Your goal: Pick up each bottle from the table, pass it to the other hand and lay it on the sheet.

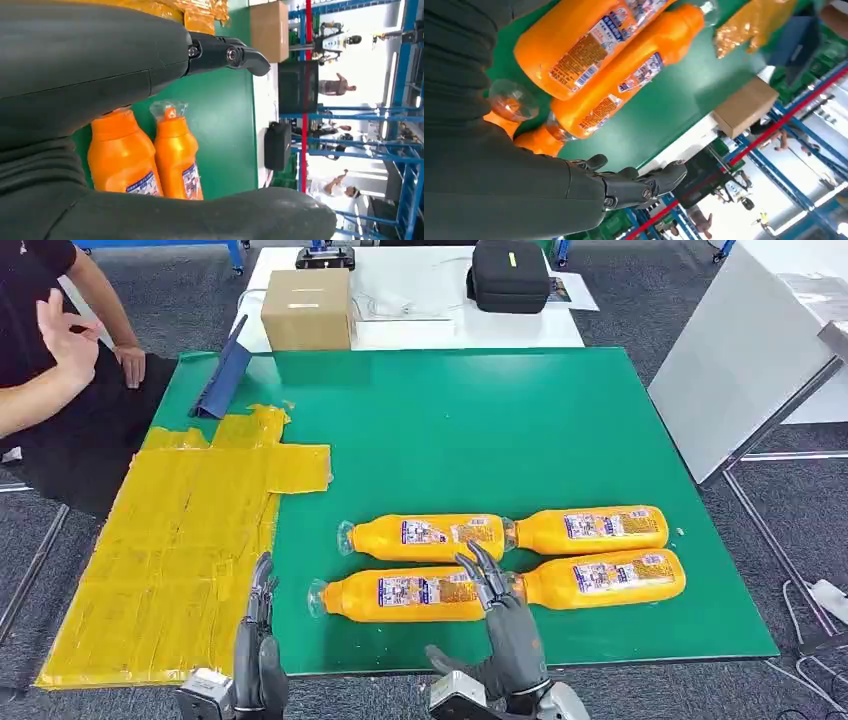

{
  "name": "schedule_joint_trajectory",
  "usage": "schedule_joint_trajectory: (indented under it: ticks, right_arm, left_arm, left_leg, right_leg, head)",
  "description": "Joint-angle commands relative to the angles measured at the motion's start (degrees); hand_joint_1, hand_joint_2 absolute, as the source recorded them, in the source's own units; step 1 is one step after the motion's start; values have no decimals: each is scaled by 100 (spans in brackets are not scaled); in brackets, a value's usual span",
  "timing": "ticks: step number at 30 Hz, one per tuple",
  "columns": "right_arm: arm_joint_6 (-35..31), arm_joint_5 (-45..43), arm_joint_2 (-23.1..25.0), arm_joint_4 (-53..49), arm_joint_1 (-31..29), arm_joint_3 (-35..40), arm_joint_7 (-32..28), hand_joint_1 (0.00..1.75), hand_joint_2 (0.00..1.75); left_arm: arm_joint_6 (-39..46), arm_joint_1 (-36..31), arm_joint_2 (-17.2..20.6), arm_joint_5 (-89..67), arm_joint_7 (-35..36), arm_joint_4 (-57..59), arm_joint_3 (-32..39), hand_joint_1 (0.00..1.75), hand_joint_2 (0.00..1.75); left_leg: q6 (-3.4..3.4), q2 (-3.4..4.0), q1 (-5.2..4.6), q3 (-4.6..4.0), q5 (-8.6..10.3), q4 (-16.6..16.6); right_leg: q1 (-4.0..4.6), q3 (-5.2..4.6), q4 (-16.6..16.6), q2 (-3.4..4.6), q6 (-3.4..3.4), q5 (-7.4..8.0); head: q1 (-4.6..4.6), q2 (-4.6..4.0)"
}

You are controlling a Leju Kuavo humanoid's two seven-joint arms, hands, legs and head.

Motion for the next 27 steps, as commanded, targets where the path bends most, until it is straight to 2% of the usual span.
schedule_joint_trajectory:
  ticks: [1,7,10,14,16,19,27]
  right_arm:
    - [277,527,-241,751,-633,-117,262,0,175]
    - [742,830,-461,1103,-954,-50,489,0,175]
    - [1033,986,-601,1564,-1373,66,774,0,175]
    - [1282,895,-611,2544,-2217,304,835,0,175]
    - [1435,776,-642,2951,-2544,422,839,0,175]
    - [1584,660,-596,3533,-2958,577,793,0,175]
    - [1675,510,-442,4230,-3442,889,706,0,175]
  left_arm:
    - [-111,-129,-141,-68,55,305,-251,0,0]
    - [-184,-176,-130,-89,74,354,-263,0,0]
    - [-272,-216,-129,-73,65,387,-184,0,0]
    - [-365,-336,-120,-76,58,505,-157,0,0]
    - [-370,-388,-101,-70,48,575,-174,0,0]
    - [-386,-463,-74,-41,28,662,-196,0,0]
    - [-358,-546,-30,-2,19,736,-286,0,0]
  left_leg:
    - [5,7,0,19,-2,-6]
    - [6,8,1,35,-6,-11]
    - [8,14,0,47,-8,-13]
    - [8,27,0,42,-3,-14]
    - [4,24,0,21,0,-7]
    - [5,28,-1,33,3,-12]
    - [6,16,-1,21,6,-5]
  right_leg:
    - [2,20,-10,0,-6,1]
    - [5,39,-19,-2,-9,-1]
    - [5,50,-24,2,-10,0]
    - [5,42,-22,15,-9,8]
    - [2,21,-12,17,-4,9]
    - [3,30,-17,15,-11,17]
    - [2,20,-8,5,-14,17]
  head:
    - [2,0]
    - [0,0]
    - [0,0]
    - [0,0]
    - [0,0]
    - [0,0]
    - [0,0]
